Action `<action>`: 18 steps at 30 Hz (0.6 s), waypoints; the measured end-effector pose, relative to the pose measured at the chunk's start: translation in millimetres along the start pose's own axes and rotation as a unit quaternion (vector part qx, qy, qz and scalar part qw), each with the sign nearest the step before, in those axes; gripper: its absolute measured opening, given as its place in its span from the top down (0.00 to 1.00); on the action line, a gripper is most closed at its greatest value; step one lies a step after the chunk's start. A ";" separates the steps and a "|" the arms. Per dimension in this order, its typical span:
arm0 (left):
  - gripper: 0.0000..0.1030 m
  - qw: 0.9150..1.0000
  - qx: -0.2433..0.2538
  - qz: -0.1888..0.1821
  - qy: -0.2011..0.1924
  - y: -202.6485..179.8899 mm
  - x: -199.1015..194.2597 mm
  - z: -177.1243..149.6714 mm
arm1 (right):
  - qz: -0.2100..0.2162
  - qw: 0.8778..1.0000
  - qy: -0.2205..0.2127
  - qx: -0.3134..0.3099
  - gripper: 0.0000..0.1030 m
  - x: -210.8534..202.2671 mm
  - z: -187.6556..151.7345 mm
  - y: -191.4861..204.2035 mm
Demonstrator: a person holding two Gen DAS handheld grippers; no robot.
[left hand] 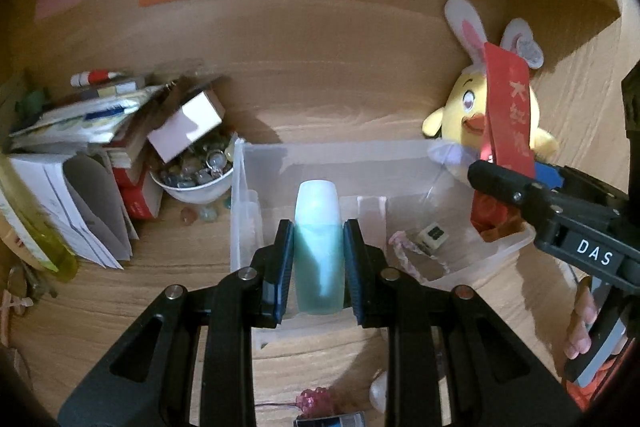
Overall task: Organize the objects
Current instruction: 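Carry the tea bag and mint-green tube over the clear box with both tools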
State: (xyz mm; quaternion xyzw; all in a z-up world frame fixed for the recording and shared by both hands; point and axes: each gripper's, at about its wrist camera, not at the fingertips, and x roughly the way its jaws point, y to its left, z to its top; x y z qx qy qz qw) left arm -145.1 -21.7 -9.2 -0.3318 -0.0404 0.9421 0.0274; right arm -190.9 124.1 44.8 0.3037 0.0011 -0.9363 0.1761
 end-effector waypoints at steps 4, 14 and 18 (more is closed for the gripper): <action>0.76 1.000 0.003 -0.002 0.012 -1.9 11.0 -3.6 | 0.000 1.000 0.018 0.002 0.46 13.7 -7.0 -1.2; 0.76 1.000 0.015 -0.005 0.019 -7.2 20.0 -5.7 | -0.003 0.999 0.051 -0.006 0.46 35.2 -16.3 0.5; 0.76 1.000 0.014 -0.014 0.021 -7.3 20.6 -5.1 | -0.006 0.998 0.061 -0.015 0.46 40.3 -19.3 3.8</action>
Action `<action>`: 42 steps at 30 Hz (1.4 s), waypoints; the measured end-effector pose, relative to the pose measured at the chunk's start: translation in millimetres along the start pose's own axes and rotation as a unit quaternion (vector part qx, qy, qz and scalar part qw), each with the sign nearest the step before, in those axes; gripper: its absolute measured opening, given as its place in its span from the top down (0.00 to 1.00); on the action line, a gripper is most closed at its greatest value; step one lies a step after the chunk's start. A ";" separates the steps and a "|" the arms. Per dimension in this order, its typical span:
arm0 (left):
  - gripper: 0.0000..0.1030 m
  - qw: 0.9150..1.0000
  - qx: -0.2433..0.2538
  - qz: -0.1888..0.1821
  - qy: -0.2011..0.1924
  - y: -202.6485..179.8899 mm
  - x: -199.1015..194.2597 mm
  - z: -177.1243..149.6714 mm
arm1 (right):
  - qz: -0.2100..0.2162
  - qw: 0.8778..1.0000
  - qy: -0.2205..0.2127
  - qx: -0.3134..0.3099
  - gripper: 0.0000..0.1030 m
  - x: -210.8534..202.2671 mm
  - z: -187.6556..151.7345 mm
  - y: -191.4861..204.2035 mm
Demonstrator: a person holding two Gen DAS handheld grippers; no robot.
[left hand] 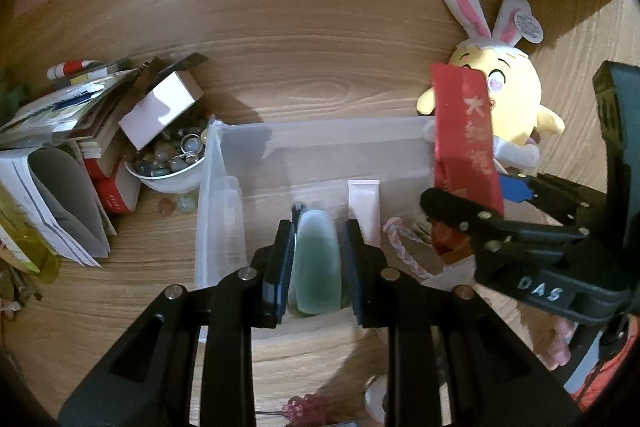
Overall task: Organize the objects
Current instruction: 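Carry the tea bag and mint-green tube over the clear box with both tools, then open both tools to drop the tea bag and tube into the box, then move the right tool toward the small beige box while the left tool approaches the blue Max card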
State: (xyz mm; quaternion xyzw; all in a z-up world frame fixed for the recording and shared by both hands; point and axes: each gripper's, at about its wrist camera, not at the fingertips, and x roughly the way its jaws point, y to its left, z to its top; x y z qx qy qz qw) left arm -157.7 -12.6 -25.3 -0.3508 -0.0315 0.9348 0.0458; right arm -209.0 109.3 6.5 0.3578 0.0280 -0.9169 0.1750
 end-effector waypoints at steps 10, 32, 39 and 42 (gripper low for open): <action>0.74 1.000 -0.002 -0.007 -0.004 0.4 -8.8 1.1 | 0.001 0.999 0.025 -0.029 0.46 9.8 -5.4 12.9; 0.17 0.999 -0.002 0.015 -0.043 11.4 -73.7 -18.0 | -0.008 0.999 -0.030 -0.022 0.20 -49.3 -6.1 11.4; 0.13 0.999 -0.001 0.022 -0.036 19.0 -84.6 -32.0 | -0.003 0.999 -0.041 -0.008 0.16 -72.8 -20.6 5.4; 0.12 0.999 -0.001 0.022 -0.023 21.1 -86.2 -40.0 | 0.003 0.999 -0.041 -0.005 0.14 -79.6 -27.7 3.2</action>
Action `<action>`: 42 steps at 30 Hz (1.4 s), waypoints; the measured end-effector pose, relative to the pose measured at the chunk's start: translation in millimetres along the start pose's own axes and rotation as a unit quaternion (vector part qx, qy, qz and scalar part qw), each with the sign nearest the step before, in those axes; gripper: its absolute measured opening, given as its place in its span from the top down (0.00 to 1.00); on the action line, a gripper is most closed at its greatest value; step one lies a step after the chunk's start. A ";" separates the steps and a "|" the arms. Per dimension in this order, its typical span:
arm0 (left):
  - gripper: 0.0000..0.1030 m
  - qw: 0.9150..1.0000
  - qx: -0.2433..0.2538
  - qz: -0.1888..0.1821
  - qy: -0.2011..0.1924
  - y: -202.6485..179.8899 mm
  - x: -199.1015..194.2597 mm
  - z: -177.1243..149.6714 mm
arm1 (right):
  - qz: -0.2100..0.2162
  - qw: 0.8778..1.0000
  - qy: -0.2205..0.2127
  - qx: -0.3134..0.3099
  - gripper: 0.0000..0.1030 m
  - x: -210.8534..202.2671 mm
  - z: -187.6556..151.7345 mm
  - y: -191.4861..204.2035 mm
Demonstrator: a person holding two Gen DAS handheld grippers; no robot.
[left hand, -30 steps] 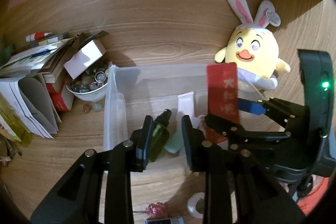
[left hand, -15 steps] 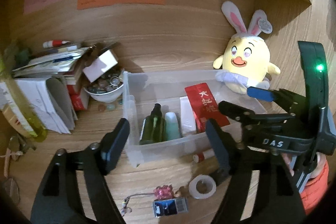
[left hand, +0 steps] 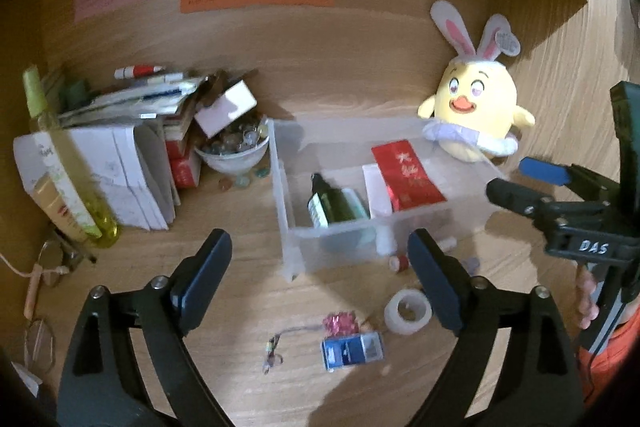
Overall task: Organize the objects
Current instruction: 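Move the right tool toward the small beige box while the left tool approaches the blue Max card, then grasp the small beige box with the right tool while the left tool grasps the Max card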
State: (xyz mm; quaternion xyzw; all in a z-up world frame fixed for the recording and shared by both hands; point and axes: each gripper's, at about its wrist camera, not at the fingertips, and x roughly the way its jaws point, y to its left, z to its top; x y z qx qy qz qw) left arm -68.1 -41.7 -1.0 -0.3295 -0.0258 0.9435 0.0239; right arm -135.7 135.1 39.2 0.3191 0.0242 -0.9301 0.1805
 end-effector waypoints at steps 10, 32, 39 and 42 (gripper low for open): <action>0.12 0.999 0.000 0.001 0.047 3.0 5.0 -33.0 | -0.003 1.000 0.026 -0.016 0.14 -9.3 -30.4 4.8; 0.12 0.993 0.003 -0.018 0.120 -14.0 34.2 -73.2 | 0.025 0.990 0.142 0.004 0.39 26.0 -93.5 21.1; 0.13 0.992 0.005 -0.029 0.123 -15.7 35.4 -73.9 | 0.019 0.990 0.137 -0.015 0.61 27.2 -97.0 27.7; 0.21 0.991 0.005 -0.038 0.129 -15.7 37.8 -74.0 | 0.020 0.990 0.135 -0.021 0.64 25.4 -98.1 28.9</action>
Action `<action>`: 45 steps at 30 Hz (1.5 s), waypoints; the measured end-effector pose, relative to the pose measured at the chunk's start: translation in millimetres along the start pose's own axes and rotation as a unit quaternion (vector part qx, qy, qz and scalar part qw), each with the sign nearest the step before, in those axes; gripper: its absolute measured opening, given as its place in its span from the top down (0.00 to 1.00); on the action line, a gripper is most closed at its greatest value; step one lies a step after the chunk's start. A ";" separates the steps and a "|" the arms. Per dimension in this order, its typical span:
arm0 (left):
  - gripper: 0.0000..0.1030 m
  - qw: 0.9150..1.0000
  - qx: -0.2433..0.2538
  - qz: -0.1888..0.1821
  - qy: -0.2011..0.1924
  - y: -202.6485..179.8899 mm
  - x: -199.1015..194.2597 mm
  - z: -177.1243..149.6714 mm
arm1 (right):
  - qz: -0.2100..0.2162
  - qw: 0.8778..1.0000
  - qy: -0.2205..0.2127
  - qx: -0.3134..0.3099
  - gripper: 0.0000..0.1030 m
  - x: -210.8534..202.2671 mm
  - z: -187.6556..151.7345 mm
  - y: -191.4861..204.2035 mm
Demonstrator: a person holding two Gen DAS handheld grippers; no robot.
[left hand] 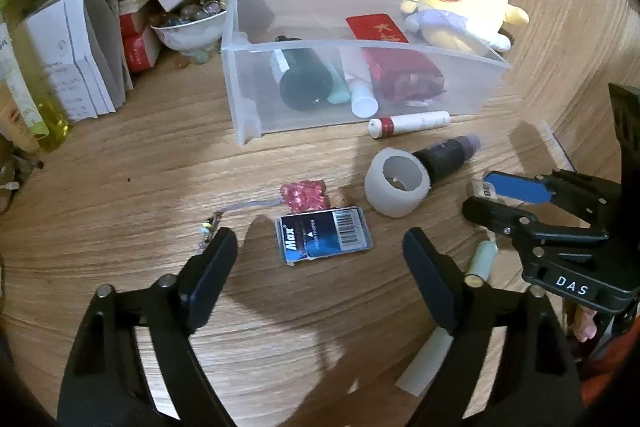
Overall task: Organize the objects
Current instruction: 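Grasp the small beige box with the right tool while the left tool grasps the Max card, then carry the beige box and Max card over the clear box with both tools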
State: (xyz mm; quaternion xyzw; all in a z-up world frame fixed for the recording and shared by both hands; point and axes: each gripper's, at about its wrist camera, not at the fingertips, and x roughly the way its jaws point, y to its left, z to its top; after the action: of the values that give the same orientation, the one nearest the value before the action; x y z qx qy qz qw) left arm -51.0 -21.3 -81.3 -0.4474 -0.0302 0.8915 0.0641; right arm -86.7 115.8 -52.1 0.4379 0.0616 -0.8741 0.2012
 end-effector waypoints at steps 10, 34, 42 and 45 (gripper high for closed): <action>0.44 1.000 0.013 -0.007 0.015 -7.5 8.2 -1.1 | -0.007 1.000 -0.018 0.012 0.73 -11.7 -0.1 -12.7; 0.54 0.997 -0.005 -0.005 -0.072 -4.2 -36.2 19.6 | 0.001 0.996 -0.079 0.031 0.76 -44.1 16.4 -23.6; 0.54 0.994 -0.010 -0.005 -0.104 -5.8 -49.5 33.9 | 0.001 0.993 -0.116 0.036 0.76 -60.9 32.4 -26.4; 0.54 0.993 -0.012 -0.004 -0.118 -5.5 -54.5 40.6 | -0.002 0.991 -0.129 0.033 0.76 -65.8 40.1 -26.9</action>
State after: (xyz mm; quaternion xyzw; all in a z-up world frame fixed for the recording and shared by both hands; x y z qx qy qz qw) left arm -50.9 -23.4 -13.2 -0.3399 -0.0500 0.9373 0.0588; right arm -92.1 148.5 22.5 0.3276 0.0068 -0.9254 0.1907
